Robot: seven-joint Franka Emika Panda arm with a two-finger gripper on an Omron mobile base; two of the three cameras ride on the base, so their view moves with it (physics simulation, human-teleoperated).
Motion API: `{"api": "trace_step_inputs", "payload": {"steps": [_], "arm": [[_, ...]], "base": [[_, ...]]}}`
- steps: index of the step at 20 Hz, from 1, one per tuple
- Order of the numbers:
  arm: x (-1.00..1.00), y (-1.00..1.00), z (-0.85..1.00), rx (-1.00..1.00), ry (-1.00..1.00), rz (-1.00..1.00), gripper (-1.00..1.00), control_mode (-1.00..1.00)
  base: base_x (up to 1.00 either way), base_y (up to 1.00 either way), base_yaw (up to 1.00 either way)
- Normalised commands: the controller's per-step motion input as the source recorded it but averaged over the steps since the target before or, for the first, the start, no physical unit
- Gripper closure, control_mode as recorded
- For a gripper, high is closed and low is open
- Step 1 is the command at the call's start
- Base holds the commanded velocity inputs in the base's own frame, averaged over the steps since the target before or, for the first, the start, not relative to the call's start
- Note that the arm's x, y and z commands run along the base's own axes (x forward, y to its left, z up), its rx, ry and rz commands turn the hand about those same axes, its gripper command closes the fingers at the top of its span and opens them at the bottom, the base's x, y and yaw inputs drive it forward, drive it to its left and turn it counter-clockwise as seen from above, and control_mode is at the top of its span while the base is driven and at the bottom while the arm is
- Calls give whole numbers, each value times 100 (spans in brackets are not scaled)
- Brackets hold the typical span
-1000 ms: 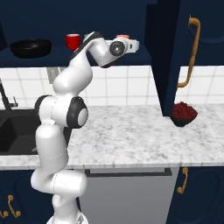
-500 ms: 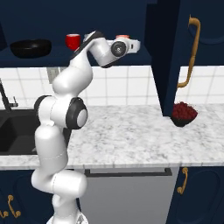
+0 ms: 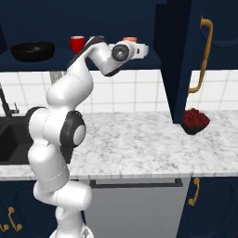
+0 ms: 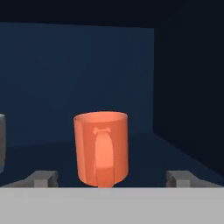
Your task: Gather all objects into one cabinet and sort the glasses and bowls to opposite sides.
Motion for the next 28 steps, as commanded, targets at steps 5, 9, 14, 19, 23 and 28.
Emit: {"api": "trace_step_inputs", "payload": {"steps": [5,9,14,19,23,28], "arm": [[-71,33,26,0,9,-15,-100,-100],[-33,71,37,0,3,-9,-100,-100],[-18,85,24,0,6,-1,-100,-100],[-5,74,4,-1,6,0,-100,-100],[0,45,0,0,9,0,-100,-100],[3,15,3,2,16,0,-100,-100]], "base": [[0,0,0],[0,0,0],[0,0,0],[0,0,0],[0,0,0],[0,0,0]]}}
